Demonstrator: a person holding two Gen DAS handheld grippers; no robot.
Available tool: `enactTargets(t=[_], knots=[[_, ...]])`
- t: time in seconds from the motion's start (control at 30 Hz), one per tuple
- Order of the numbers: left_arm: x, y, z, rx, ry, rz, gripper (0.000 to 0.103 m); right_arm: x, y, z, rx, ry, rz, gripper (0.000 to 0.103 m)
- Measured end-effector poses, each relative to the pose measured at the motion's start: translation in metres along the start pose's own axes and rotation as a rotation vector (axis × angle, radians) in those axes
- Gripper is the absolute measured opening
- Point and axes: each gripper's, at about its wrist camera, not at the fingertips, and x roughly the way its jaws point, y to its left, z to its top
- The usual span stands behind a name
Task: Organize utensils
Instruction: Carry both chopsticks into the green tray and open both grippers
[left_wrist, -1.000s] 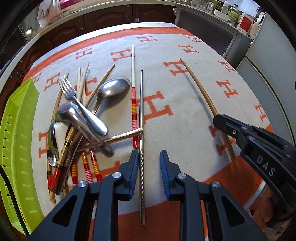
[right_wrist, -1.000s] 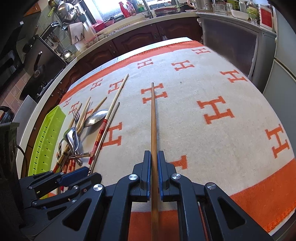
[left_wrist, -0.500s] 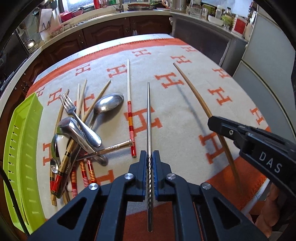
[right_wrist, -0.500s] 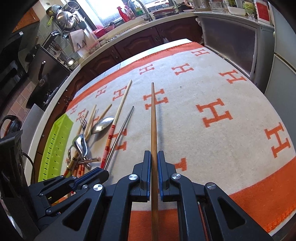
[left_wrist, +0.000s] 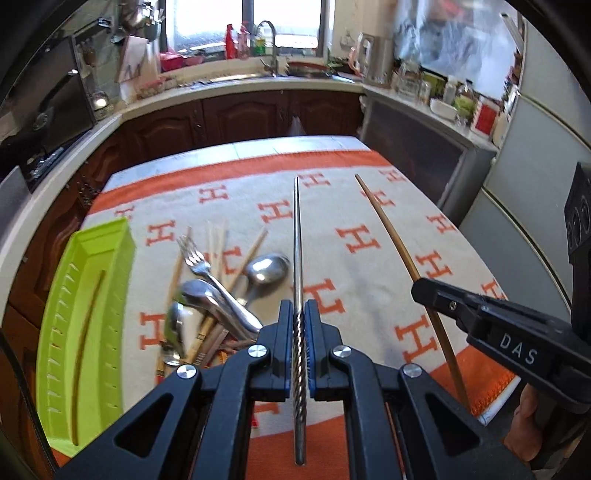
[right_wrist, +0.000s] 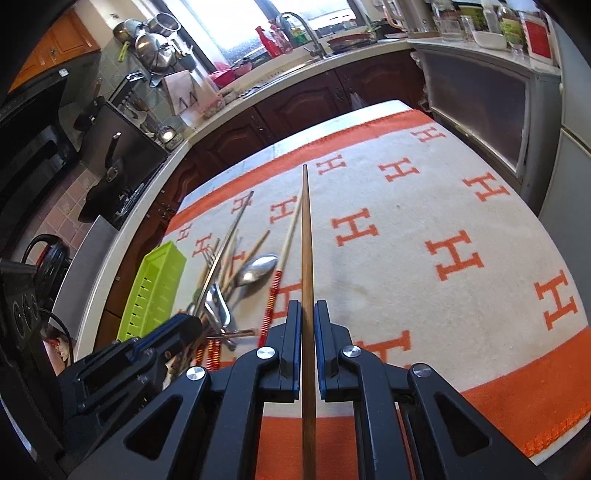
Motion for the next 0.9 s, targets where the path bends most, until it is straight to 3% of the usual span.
enactTargets(t=[0.17,0.53,0.73,0.9], knots=[[-0.024,0.034,0.009,-0.052,-0.03,0.043,0.003,0.001,0.041,0.009,-0.057,0.032,0.061,0.006],[-0.059,0.129,0.002,-0.129,-0.079,0.182,0.004,0.035,0.177,0.017,-0.182,0.157,0.179,0.006],[-0.057,0.177,-0.001,-0.159,-0.058,0.228,0.004,0.073,0.24,0.019,-0.15,0.237,0.189,0.006],[-0.042,0.21,-0.009,-0.194,-0.013,0.21,0.004,0.105,0.276,0.015,-0.107,0.289,0.198,0.006]])
